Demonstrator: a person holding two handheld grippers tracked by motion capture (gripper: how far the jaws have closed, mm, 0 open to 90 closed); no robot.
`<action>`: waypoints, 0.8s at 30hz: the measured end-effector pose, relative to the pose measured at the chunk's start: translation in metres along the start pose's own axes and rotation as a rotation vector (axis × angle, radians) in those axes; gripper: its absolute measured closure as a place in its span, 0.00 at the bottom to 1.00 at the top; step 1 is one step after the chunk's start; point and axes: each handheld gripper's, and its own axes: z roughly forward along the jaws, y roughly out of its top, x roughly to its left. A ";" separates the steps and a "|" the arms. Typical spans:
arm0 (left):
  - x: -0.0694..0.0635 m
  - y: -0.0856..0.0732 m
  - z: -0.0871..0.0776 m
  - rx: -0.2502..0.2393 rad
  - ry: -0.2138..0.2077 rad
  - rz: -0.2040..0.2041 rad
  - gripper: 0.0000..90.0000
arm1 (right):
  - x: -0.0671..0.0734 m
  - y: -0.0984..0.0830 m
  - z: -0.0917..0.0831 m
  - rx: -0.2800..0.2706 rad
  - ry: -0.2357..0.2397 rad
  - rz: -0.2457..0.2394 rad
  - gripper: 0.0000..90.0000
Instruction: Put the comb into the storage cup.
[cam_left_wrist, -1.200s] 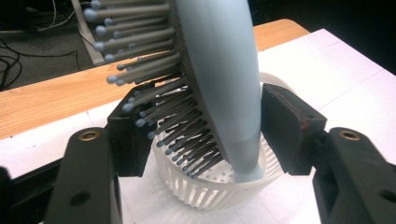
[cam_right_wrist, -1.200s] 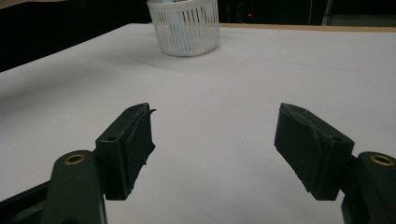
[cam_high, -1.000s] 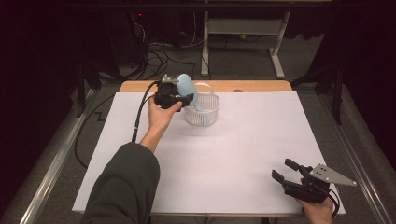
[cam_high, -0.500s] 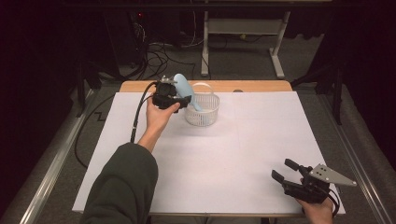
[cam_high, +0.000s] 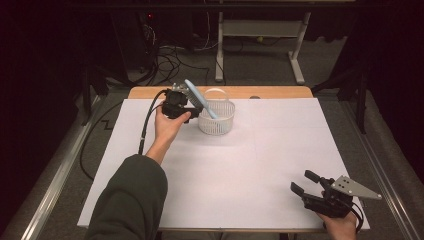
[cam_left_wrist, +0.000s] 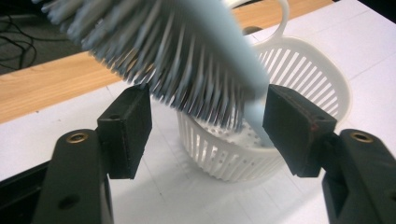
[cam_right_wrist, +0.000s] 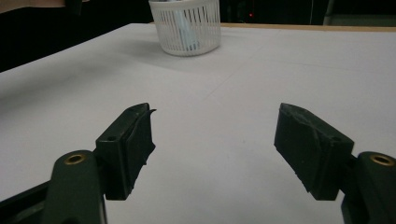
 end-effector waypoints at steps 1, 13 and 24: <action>0.000 -0.001 0.000 0.001 0.001 -0.001 0.38 | 0.000 0.000 0.000 0.000 0.001 0.000 0.32; 0.002 -0.005 -0.003 0.007 -0.005 -0.001 0.38 | 0.000 0.000 0.000 0.001 0.000 -0.001 0.32; 0.003 -0.009 -0.008 0.002 -0.006 0.003 0.38 | 0.000 0.000 0.000 -0.001 -0.001 -0.002 0.32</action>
